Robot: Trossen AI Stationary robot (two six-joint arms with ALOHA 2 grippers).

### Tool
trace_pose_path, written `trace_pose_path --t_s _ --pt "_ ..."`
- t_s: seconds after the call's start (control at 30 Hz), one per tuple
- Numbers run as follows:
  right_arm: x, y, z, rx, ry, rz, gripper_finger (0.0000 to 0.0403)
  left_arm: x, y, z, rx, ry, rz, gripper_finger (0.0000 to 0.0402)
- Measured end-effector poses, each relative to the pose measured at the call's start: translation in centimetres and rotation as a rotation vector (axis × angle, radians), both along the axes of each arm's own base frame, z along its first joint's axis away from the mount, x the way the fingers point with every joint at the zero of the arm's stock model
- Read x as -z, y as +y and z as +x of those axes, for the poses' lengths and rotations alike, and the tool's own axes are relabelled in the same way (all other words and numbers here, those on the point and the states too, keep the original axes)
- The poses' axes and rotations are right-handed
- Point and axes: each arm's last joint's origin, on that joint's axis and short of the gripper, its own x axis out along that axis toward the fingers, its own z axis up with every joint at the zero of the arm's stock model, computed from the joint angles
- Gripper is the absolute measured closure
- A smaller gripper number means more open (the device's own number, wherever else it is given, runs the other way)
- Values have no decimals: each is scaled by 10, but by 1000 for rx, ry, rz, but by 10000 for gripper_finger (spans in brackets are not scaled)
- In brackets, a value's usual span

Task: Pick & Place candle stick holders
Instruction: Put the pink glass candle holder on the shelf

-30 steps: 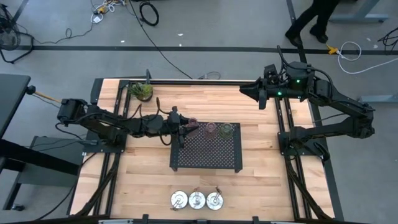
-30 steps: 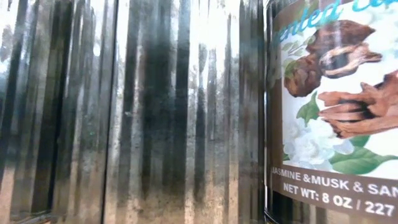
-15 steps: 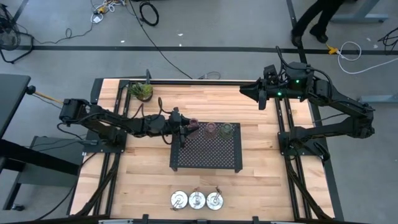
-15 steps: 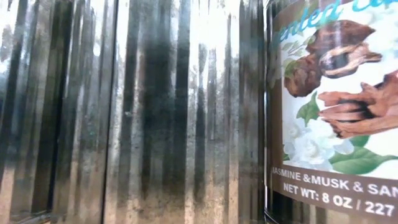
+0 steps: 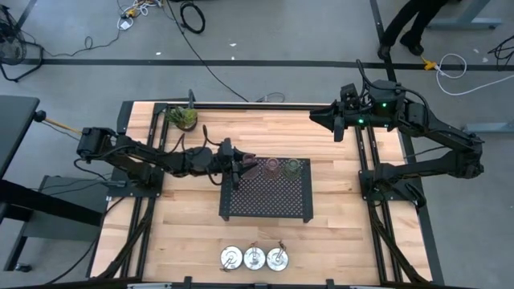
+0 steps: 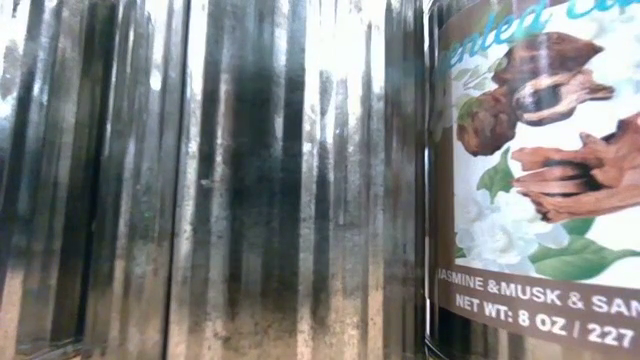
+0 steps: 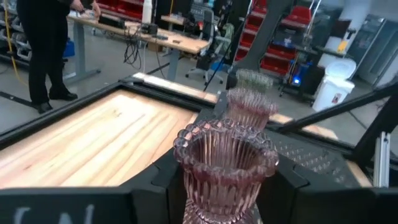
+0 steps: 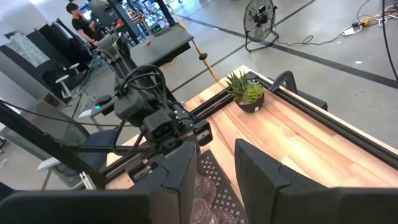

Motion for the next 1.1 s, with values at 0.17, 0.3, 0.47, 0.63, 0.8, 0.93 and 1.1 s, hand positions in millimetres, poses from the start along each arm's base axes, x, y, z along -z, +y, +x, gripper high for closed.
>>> trace_pose_path --t_s 0.17,0.3,0.47,0.63,0.8,0.93,1.1 --pt "0 0 0 0 0 -2 291 0 0 0 -8 -11 -22 236" --pt "0 0 0 -3 2 -10 291 -1 1 0 -24 -21 -62 233" --pt "0 0 0 -5 3 -17 291 -1 1 0 -25 -23 -62 232" --pt "0 0 0 -5 3 -17 291 -1 1 0 -23 -28 -68 232" --pt "0 0 0 -5 3 -18 291 -3 1 0 -27 -44 -68 232" --pt "0 0 0 -6 4 -21 291 -3 1 0 -31 -47 -68 230" --pt "0 0 0 -7 4 -22 291 -3 1 0 -32 -50 -69 204"
